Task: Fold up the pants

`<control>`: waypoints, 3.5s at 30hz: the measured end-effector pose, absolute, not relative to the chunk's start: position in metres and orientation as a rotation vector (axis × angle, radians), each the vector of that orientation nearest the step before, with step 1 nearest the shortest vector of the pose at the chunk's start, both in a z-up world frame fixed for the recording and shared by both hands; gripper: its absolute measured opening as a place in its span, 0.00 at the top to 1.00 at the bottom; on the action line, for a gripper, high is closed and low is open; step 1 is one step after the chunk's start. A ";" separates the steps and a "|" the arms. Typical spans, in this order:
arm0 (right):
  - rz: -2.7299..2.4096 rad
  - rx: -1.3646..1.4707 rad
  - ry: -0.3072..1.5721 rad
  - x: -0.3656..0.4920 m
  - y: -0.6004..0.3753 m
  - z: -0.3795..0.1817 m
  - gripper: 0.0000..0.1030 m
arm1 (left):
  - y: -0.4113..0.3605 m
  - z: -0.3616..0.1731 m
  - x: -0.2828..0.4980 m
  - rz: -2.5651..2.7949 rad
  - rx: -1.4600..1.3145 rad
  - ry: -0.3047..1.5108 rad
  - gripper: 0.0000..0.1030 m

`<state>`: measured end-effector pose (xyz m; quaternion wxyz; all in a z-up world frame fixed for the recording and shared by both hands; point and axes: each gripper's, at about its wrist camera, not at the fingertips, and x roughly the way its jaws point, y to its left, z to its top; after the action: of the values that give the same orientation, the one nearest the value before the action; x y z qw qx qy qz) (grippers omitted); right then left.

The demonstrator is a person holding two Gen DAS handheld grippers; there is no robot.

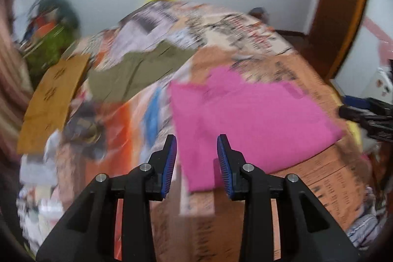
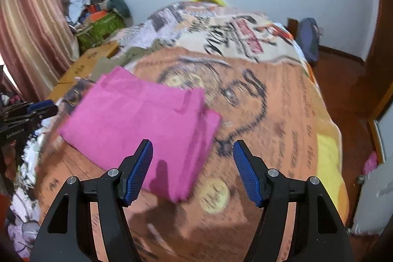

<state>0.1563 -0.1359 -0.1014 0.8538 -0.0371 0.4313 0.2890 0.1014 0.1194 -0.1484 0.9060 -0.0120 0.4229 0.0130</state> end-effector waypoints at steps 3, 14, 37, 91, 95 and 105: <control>0.667 -0.073 0.899 0.164 -0.115 -0.099 0.38 | 0.104 -0.139 0.124 -0.074 -0.039 0.856 0.67; 0.832 -0.188 0.996 0.184 -0.048 -0.139 0.38 | 0.079 -0.177 0.198 -0.293 -0.065 0.973 0.72; 0.694 -0.102 1.047 0.158 -0.135 -0.137 0.38 | 0.128 -0.204 0.114 -0.044 0.022 1.028 0.71; 0.656 0.075 1.073 0.233 -0.121 -0.150 0.88 | 0.142 -0.191 0.206 -0.235 -0.329 0.992 0.85; 0.665 0.069 1.035 0.236 -0.118 -0.132 0.88 | 0.139 -0.167 0.207 -0.239 -0.281 0.938 0.87; 0.706 0.002 0.898 0.249 -0.082 -0.073 0.88 | 0.161 -0.113 0.208 -0.197 -0.222 0.814 0.87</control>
<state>0.2491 -0.0817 -0.0729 0.8413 0.0010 0.4249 0.3340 0.2082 0.1613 -0.1130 0.9077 -0.1077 0.3942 -0.0957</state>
